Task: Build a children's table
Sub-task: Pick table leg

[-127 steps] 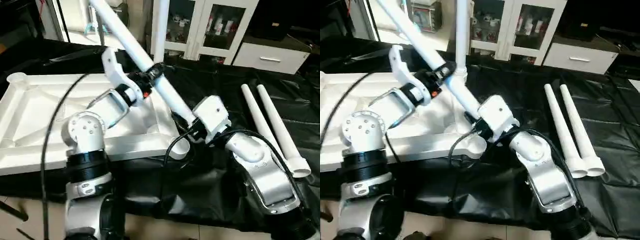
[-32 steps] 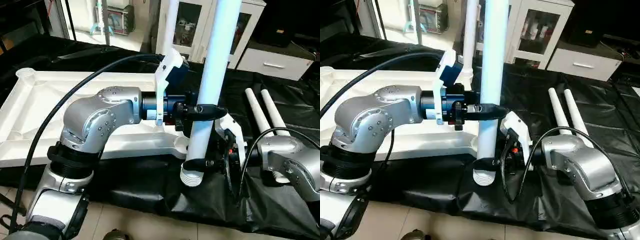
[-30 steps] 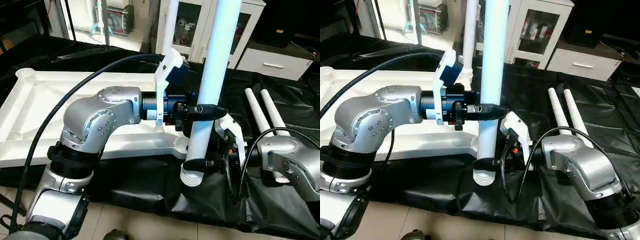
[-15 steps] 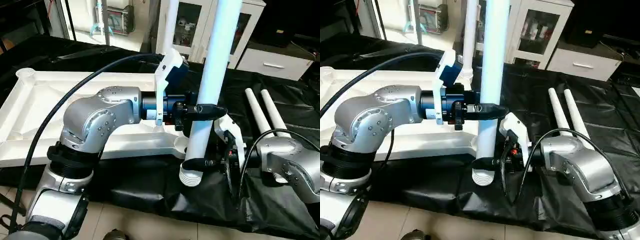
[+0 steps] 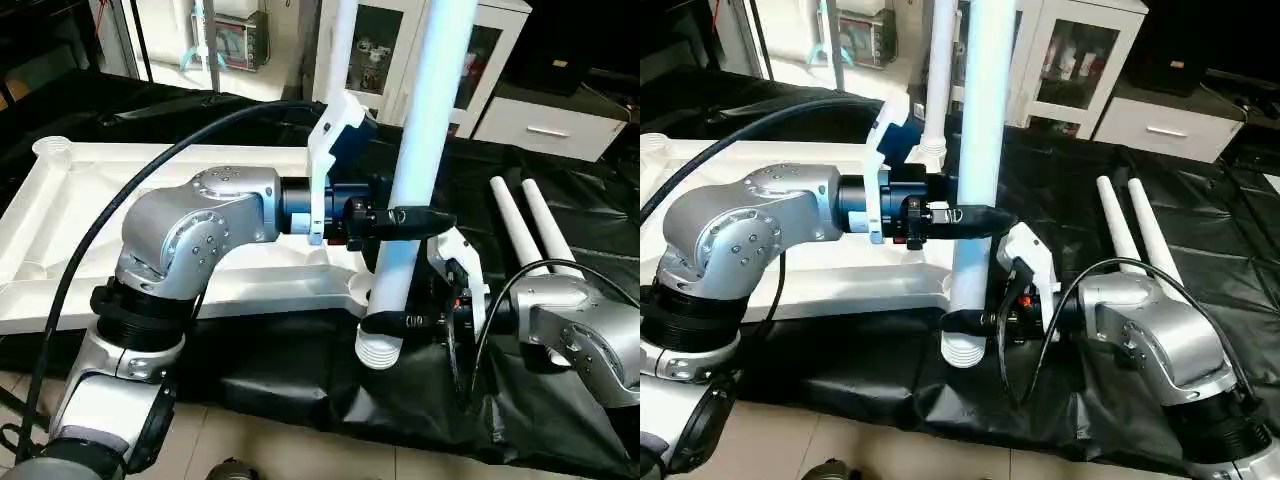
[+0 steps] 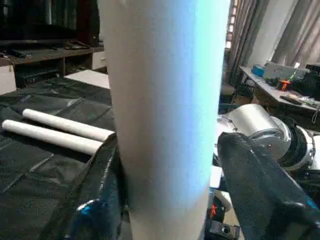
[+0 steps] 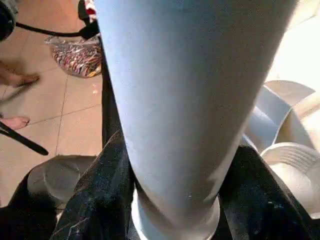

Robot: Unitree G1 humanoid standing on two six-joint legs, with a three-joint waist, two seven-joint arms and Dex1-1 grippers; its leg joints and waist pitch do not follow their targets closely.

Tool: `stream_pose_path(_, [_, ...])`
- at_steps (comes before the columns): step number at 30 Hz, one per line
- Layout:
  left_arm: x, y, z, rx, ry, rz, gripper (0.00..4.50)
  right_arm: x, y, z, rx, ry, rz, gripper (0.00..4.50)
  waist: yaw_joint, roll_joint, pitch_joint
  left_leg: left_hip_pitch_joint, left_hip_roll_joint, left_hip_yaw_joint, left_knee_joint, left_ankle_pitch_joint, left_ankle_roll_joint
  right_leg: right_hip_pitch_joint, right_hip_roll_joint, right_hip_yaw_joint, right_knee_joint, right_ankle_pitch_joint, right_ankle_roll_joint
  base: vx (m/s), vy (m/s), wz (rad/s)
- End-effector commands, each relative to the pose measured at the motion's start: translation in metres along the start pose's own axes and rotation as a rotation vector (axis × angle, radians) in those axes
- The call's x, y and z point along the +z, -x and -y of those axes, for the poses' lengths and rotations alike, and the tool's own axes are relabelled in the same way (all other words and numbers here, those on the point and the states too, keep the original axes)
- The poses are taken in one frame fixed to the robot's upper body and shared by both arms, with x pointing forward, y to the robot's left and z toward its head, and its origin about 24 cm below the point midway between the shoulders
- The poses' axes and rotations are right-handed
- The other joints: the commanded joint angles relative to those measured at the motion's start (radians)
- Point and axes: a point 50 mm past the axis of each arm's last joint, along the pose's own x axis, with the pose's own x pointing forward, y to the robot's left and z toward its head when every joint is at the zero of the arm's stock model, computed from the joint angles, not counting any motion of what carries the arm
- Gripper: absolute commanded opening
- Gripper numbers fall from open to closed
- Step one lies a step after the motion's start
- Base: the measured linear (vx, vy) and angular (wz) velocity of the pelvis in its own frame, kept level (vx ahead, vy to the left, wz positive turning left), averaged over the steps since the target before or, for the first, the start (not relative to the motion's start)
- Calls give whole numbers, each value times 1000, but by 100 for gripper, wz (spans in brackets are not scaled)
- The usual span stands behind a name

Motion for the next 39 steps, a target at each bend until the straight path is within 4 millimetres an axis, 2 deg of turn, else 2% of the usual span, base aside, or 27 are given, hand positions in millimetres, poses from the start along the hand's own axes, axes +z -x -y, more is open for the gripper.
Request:
stream_pose_path(1, [4, 0, 2, -22, -12, 2, 326, 8, 12, 7, -59, 12, 42, 191, 2, 9, -74, 25, 45, -22, -74, -187, -36, 50, -45, 30, -59, -182, -202, 0, 0, 0])
stream_pose_path(5, [5, 9, -3, 28, -13, 44, 362, 19, 31, 16, -153, 17, 103, 190, 3, 9, -73, 24, 45, -21, -74, -191, -37, 51, -46, 30, -59, -183, -207, 0, 0, 0])
stream_pose_path(10, [3, 20, -7, 92, -5, 70, 371, 24, 44, 23, -233, 1, 167, 189, 4, 7, -74, 25, 44, -20, -72, -189, -35, 50, -46, 30, -60, -188, -204, 0, 0, 0])
stream_pose_path(13, [-8, 30, -19, 220, -20, 25, 371, 23, 50, 32, -365, 9, 195, 189, 0, 7, -72, 23, 43, -21, -75, -188, -38, 47, -45, 29, -63, -211, -188, 0, 0, 0])
stream_pose_path(14, [-23, 35, -28, 307, -75, -67, 371, 20, 50, 40, -466, 19, 200, 189, -2, 4, -72, 23, 44, -23, -76, -192, -42, 48, -46, 28, -67, -239, -171, 0, 0, 0])
stream_pose_path(15, [-23, 35, -28, 307, -75, -67, 371, 20, 50, 40, -466, 19, 200, 189, -3, 6, -71, 23, 43, -23, -77, -198, -46, 45, -46, 29, -70, -259, -158, 0, 0, 0])
stream_pose_path(16, [-32, 37, -32, 336, -118, -134, 371, 18, 50, 43, -506, 23, 208, 189, -5, 4, -74, 26, 42, -22, -76, -203, -53, 46, -45, 29, -68, -273, -148, 0, 0, 0])
stream_pose_path(17, [-59, 40, -39, 377, -256, -305, 371, 14, 49, 50, -612, 41, 232, 189, -5, 8, -72, 26, 44, -23, -79, -206, -55, 42, -46, 30, -72, -283, -134, 0, 0, 0])
stream_pose_path(18, [-59, 40, -39, 377, -259, -309, 371, 13, 49, 50, -615, 41, 233, 189, -2, 8, -71, 24, 44, -27, -81, -208, -51, 38, -47, 29, -80, -301, -118, 0, 0, 0])
stream_pose_path(19, [-72, 40, -40, 373, -297, -367, 371, 11, 46, 52, -645, 48, 247, 189, -8, 9, -76, 27, 42, -24, -80, -211, -64, 39, -45, 30, -70, -285, -110, 0, 0, 0])
stream_pose_path(20, [-78, 39, -40, 365, -307, -389, 371, 10, 45, 52, -657, 45, 255, 189, -8, 14, -76, 28, 44, -24, -81, -203, -70, 38, -44, 31, -67, -251, -114, 0, 0, 0])
stream_pose_path(21, [-93, 33, -38, 323, -312, -414, 371, 6, 40, 53, -708, 8, 277, 189, -8, 17, -78, 29, 44, -23, -81, -191, -71, 38, -43, 30, -63, -210, -129, 0, 0, 0])
stream_pose_path(23, [-96, 32, -37, 312, -315, -416, 371, 5, 40, 53, -720, -4, 281, 189, -6, 16, -81, 31, 44, -21, -80, -186, -70, 39, -43, 30, -58, -173, -150, 0, 0, 0])
stream_pose_path(25, [-105, 29, -38, 289, -340, -451, 371, 2, 38, 52, -723, -25, 283, 189, -4, 18, -79, 29, 44, -20, -80, -178, -66, 41, -42, 30, -56, -137, -168, 0, 0, 0])
stream_pose_path(26, [-105, 29, -38, 289, -340, -451, 371, 2, 38, 52, -723, -25, 283, 189, -5, 17, -77, 26, 43, -20, -82, -192, -65, 44, -43, 30, -57, -147, -168, 0, 0, 0])
stream_pose_path(27, [-114, 30, -39, 261, -373, -504, 371, 0, 35, 50, -712, -28, 286, 189, -6, 19, -75, 26, 42, -20, -82, -211, -61, 42, -43, 31, -64, -176, -158, 0, 0, 0])
stream_pose_path(30, [-126, 33, -42, 231, -383, -565, 371, -3, 32, 44, -670, -29, 278, 189, -9, 17, -74, 27, 43, -22, -85, -245, -63, 42, -46, 32, -69, -227, -141, 0, 0, 0])
stream_pose_path(31, [-127, 34, -42, 225, -378, -575, 371, -3, 31, 42, -660, -31, 274, 189, -10, 20, -75, 28, 44, -24, -85, -256, -66, 41, -48, 32, -68, -241, -140, 0, 0, 0])
stream_pose_path(36, [-134, 40, -46, 221, -378, -622, 371, -5, 29, 35, -596, -45, 261, 189, -22, 21, -73, 26, 46, -26, -87, -274, -64, 41, -48, 31, -67, -237, -156, 0, 0, 0])
stream_pose_path(37, [-136, 43, -49, 231, -375, -636, 344, -6, 28, 32, -571, -50, 256, 189, -23, 21, -74, 27, 47, -26, -87, -273, -62, 41, -49, 32, -66, -235, -160, 0, 0, 0])
stream_pose_path(39, [-139, 45, -52, 236, -332, -621, 337, -8, 26, 28, -536, -63, 244, 189, -24, 23, -73, 28, 45, -24, -85, -274, -56, 39, -48, 33, -69, -237, -164, 0, 0, 0])
